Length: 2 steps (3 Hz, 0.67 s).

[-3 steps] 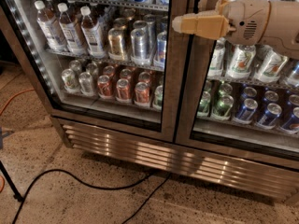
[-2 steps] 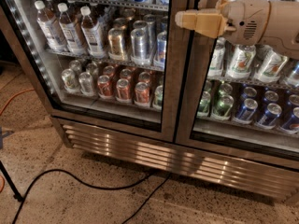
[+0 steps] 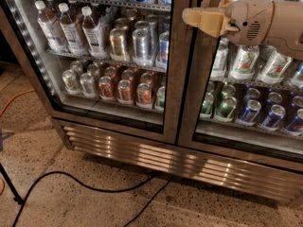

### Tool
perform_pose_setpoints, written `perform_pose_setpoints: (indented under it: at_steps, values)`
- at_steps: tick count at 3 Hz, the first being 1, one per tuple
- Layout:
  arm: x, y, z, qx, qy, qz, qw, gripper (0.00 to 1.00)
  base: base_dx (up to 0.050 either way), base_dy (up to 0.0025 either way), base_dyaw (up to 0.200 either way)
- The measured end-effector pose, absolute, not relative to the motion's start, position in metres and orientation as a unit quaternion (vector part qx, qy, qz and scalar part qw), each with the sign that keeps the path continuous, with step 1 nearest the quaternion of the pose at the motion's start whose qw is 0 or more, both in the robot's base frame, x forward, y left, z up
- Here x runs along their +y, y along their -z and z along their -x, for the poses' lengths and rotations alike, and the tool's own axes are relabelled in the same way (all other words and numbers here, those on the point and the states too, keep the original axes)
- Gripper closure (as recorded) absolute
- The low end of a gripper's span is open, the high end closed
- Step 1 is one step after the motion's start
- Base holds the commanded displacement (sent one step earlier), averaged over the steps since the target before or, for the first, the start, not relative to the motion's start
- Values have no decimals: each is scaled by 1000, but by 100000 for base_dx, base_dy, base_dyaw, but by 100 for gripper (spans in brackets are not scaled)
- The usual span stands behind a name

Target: Open right fridge door

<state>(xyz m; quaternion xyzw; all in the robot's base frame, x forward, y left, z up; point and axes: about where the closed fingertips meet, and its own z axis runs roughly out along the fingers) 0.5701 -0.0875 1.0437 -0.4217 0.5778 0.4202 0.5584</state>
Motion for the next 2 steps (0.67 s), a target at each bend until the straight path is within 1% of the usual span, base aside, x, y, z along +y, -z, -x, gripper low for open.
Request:
perform_pose_setpoints:
  at_steps: [1, 2]
  values:
    - [-88, -1044, -570, 578, -420, 422, 558, 100, 0, 0, -19200]
    - [-87, -1044, -570, 578, -420, 422, 558, 100, 0, 0, 0]
